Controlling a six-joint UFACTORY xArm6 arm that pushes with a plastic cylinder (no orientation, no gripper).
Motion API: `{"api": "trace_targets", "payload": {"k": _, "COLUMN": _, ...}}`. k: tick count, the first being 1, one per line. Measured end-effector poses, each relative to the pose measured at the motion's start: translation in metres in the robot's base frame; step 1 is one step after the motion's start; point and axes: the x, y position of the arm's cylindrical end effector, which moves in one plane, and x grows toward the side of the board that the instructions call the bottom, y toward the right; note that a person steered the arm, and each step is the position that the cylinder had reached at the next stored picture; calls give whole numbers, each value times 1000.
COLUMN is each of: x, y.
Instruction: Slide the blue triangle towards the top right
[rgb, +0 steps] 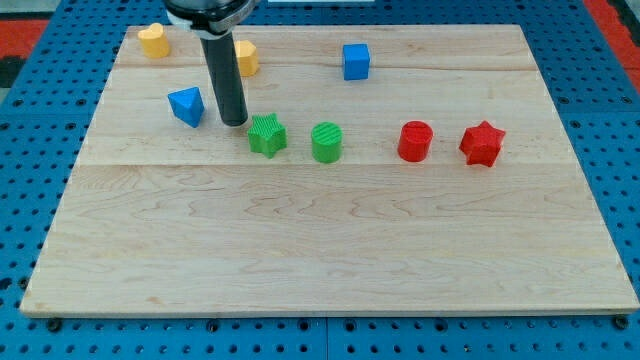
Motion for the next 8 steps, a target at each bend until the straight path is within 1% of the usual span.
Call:
{"api": "trace_targets", "payload": {"k": 1, "x": 5, "y": 47}}
{"api": "trace_targets", "payload": {"k": 2, "x": 31, "y": -4}}
{"api": "trace_targets", "payload": {"k": 3, "x": 24, "y": -49}}
{"api": "trace_targets", "payload": {"k": 4, "x": 52, "y": -104}}
{"api": "trace_targets", "payload": {"k": 5, "x": 12, "y": -98}}
{"api": "trace_targets", "payload": {"k": 6, "x": -44, "y": -31}}
{"api": "trace_targets", "payload": {"k": 7, "x": -66, "y": -43}}
{"api": "trace_targets", "payload": {"k": 8, "x": -89, "y": -83}}
